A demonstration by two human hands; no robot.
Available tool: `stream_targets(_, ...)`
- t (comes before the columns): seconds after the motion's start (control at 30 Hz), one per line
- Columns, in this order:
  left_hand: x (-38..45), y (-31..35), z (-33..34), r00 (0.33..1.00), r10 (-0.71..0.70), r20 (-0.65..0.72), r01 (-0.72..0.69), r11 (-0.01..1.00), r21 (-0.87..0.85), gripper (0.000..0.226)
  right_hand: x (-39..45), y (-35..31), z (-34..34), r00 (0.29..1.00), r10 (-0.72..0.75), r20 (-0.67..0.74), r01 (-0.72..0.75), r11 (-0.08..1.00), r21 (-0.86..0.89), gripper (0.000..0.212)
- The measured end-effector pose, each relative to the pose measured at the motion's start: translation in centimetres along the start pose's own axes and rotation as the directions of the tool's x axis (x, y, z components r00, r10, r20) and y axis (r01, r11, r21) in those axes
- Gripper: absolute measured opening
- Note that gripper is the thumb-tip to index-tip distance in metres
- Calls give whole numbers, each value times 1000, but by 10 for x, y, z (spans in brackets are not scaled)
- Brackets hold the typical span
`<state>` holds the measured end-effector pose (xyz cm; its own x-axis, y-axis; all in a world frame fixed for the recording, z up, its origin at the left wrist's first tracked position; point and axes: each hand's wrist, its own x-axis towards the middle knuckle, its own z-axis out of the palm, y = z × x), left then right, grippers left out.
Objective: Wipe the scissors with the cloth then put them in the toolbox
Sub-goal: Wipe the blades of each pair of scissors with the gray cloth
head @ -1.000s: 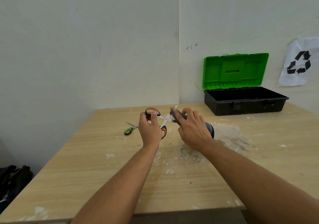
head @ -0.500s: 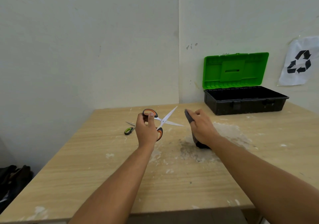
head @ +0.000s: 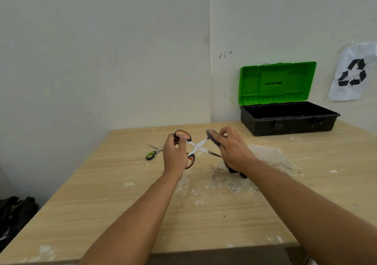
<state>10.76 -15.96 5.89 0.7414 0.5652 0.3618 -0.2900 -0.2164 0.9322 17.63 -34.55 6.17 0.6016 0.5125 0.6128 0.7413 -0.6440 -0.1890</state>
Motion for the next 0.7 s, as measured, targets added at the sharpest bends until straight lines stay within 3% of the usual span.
stream_targets(0.1,0,-2,-7,999,26,24,-26,1000,3,17,1,12,-2,993,114,41,-115,993,31,53)
stream_targets(0.2,1,-1,-10,999,-15,37,17,998,-56,17,0,21,-5,954,286,90,-300,919,256,48)
stream_targets(0.27,1,-1,-10,998,-49,47,54,992,-110,14,-2,23,-9,894,414,174,-441,739,508,47)
stream_targets(0.33,1,-1,-8,995,-77,56,85,983,-164,15,-6,21,-12,812,491,315,-518,360,776,43)
stream_targets(0.37,1,-1,-7,994,-88,60,98,976,-193,16,-8,20,-13,784,498,371,-510,176,842,43)
stream_targets(0.43,0,-2,-4,992,-113,63,126,962,-244,17,-12,20,-15,769,480,422,-474,-15,881,42)
stream_targets(0.6,-3,-4,5,981,-179,71,193,924,-330,20,-17,12,-14,789,356,501,-468,-178,865,44)
stream_targets(0.7,-3,-3,9,969,-238,67,247,904,-349,23,-19,3,-14,801,219,558,-516,-220,828,47)
